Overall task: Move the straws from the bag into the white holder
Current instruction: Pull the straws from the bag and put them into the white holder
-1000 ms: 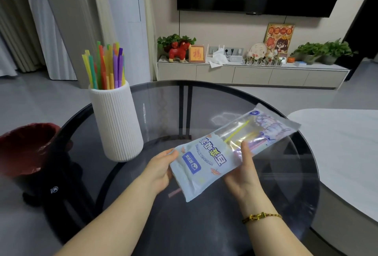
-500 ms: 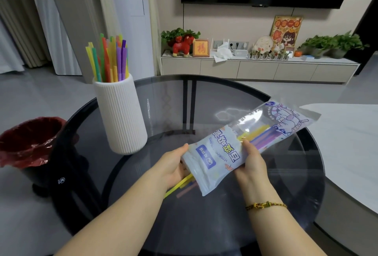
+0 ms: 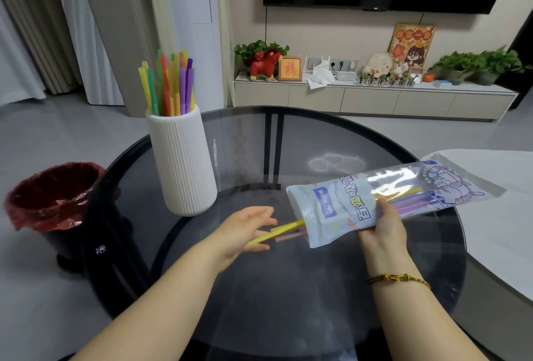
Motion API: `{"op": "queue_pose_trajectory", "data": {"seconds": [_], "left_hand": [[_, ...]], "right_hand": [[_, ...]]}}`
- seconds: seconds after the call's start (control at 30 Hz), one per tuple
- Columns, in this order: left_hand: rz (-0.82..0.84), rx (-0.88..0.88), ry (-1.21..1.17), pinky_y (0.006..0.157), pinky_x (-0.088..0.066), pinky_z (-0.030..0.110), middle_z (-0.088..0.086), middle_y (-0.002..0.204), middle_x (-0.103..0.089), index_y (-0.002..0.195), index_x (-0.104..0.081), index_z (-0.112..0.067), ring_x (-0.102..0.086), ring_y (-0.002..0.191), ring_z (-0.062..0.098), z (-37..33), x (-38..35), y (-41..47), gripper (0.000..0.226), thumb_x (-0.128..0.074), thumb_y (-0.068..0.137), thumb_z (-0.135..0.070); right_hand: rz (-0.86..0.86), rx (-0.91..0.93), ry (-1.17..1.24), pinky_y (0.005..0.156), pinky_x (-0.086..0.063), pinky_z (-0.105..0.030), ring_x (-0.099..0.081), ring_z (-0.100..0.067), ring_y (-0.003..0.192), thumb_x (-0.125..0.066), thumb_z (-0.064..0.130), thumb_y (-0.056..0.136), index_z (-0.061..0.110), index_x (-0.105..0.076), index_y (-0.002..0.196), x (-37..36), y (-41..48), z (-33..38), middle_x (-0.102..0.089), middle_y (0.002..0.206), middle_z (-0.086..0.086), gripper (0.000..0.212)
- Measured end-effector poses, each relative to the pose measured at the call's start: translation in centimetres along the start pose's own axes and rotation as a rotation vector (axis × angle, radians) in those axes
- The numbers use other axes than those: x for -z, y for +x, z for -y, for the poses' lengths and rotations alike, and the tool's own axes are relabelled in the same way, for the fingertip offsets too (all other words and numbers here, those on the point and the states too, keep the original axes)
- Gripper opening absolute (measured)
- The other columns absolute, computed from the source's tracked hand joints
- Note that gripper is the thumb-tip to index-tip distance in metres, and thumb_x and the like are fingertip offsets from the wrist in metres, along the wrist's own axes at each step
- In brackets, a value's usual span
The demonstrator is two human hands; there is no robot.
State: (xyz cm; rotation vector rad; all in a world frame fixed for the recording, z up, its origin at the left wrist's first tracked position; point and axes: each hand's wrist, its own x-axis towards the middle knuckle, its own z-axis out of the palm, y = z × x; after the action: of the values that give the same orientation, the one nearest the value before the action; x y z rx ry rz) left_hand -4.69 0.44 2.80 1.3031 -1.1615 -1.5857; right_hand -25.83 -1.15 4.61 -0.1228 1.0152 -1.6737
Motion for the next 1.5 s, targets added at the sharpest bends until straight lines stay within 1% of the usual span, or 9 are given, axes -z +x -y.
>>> {"op": "queue_pose_trajectory", "data": {"seconds": [0.2, 0.4, 0.6, 0.7, 0.87, 1.1, 1.23, 1.37, 1.5], "left_hand": [[-0.069, 0.145, -0.778, 0.066, -0.049, 0.039, 0.011, 0.106, -0.06, 0.095, -0.059, -0.016, -0.06, 0.093, 0.023, 0.7, -1.6, -1.1, 0.024, -0.044, 0.092, -0.034], [-0.116, 0.122, -0.912, 0.061, -0.049, 0.037, 0.012, 0.088, -0.063, 0.089, -0.059, -0.008, -0.061, 0.081, 0.023, -0.9, -1.7, -1.3, 0.025, -0.04, 0.095, -0.024], [-0.304, 0.166, -0.795, 0.049, -0.051, 0.026, 0.012, 0.084, -0.058, 0.083, -0.052, -0.01, -0.058, 0.072, 0.021, -0.5, -1.0, -1.4, 0.014, -0.046, 0.093, -0.017], [-0.338, 0.15, -0.635, 0.034, -0.044, 0.014, 0.008, 0.079, -0.057, 0.081, -0.051, -0.014, -0.055, 0.065, 0.016, -0.4, -0.7, -1.4, 0.013, -0.047, 0.092, -0.019], [-0.102, 0.082, -0.269, 0.039, -0.044, 0.016, -0.005, 0.059, -0.062, 0.089, -0.052, -0.015, -0.047, 0.056, 0.011, 0.0, -0.1, -1.7, 0.014, -0.051, 0.09, -0.029], [-0.065, -0.069, 0.843, 0.051, -0.032, 0.023, -0.007, 0.072, -0.049, 0.074, -0.041, -0.023, -0.047, 0.064, 0.008, -1.3, 0.5, -2.1, 0.023, -0.051, 0.086, -0.039], [-0.205, -0.117, 1.504, 0.05, -0.026, 0.026, 0.009, 0.105, -0.06, 0.104, -0.043, -0.014, -0.057, 0.094, 0.028, -2.0, -0.2, -1.9, 0.015, -0.038, 0.093, -0.023], [-0.212, -0.08, 1.859, 0.047, -0.016, 0.025, 0.002, 0.11, -0.061, 0.11, -0.051, -0.015, -0.058, 0.099, 0.02, -1.9, -0.8, -1.1, 0.02, -0.042, 0.092, -0.016], [-0.281, -0.232, 1.896, 0.081, -0.033, 0.03, 0.007, 0.118, -0.052, 0.112, -0.052, -0.013, -0.049, 0.107, 0.025, -1.5, 0.0, -0.8, 0.024, -0.042, 0.091, -0.018]], "right_hand": [[0.086, 0.154, 0.041, 0.054, -0.056, -0.034, -0.065, -0.014, 0.06, -0.05, 0.012, 0.088, 0.012, -0.05, 0.078, -3.6, -1.8, 0.6, -0.061, 0.078, -0.004, 0.01], [0.348, 0.226, -0.08, 0.068, -0.054, -0.033, -0.067, -0.008, 0.059, -0.045, 0.009, 0.089, 0.018, -0.052, 0.087, -6.3, -4.3, -0.3, -0.063, 0.082, -0.001, 0.012], [0.338, 0.228, -0.098, 0.063, -0.051, -0.031, -0.064, -0.01, 0.066, -0.044, 0.009, 0.091, 0.014, -0.051, 0.1, -6.6, -5.0, -0.5, -0.063, 0.084, 0.0, 0.013], [0.328, 0.23, -0.096, 0.062, -0.052, -0.03, -0.066, -0.009, 0.063, -0.044, 0.009, 0.091, 0.016, -0.052, 0.096, -6.7, -5.0, -0.4, -0.063, 0.084, 0.0, 0.011], [0.305, 0.242, -0.07, 0.067, -0.051, -0.033, -0.062, -0.013, 0.073, -0.042, 0.008, 0.092, 0.013, -0.046, 0.105, -6.7, -4.6, -0.4, -0.061, 0.085, 0.0, 0.015], [0.213, 0.22, -0.085, 0.073, -0.05, -0.039, -0.06, -0.014, 0.072, -0.04, 0.009, 0.093, 0.013, -0.044, 0.102, -6.0, -3.9, -0.9, -0.059, 0.082, 0.0, 0.011], [0.13, 0.185, -0.041, 0.064, -0.051, -0.034, -0.059, -0.012, 0.065, -0.041, 0.009, 0.093, 0.012, -0.044, 0.104, -5.6, -3.6, -1.6, -0.059, 0.078, 0.0, 0.012], [0.075, 0.153, -0.021, 0.059, -0.049, -0.032, -0.058, -0.013, 0.063, -0.041, 0.009, 0.093, 0.013, -0.044, 0.103, -5.0, -3.2, -2.4, -0.057, 0.076, -0.001, 0.011], [0.035, 0.106, 0.0, 0.067, -0.049, -0.038, -0.058, -0.015, 0.064, -0.041, 0.01, 0.093, 0.013, -0.043, 0.1, -4.4, -2.8, -2.7, -0.057, 0.076, -0.002, 0.008]]}}
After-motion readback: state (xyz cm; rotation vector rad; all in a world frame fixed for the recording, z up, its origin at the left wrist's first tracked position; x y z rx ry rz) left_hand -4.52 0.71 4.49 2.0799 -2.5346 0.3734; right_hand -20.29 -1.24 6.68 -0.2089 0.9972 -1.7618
